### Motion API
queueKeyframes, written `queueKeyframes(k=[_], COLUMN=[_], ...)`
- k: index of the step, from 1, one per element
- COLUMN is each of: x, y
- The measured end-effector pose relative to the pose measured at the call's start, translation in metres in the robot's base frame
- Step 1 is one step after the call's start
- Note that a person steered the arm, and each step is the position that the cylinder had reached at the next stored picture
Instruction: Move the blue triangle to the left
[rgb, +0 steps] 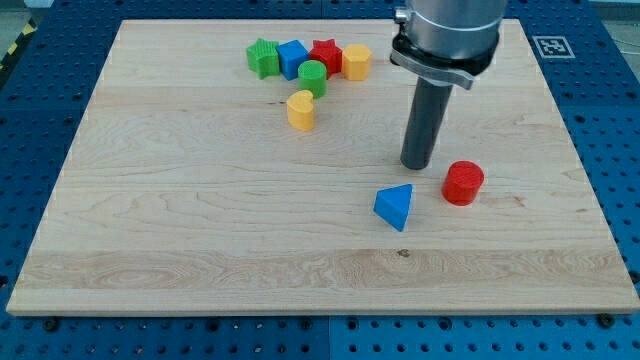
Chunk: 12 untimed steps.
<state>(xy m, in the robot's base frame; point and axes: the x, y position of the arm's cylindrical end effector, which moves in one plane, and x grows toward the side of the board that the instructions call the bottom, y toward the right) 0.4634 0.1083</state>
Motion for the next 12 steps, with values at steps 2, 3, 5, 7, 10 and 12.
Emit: queueKeyframes(k=[2,3,5,7,10,12], x=[0.024,0.038,0.065,0.070,0.067,0.067], y=[0.019,0.018,-0.003,-0.020,-0.020,-0.045])
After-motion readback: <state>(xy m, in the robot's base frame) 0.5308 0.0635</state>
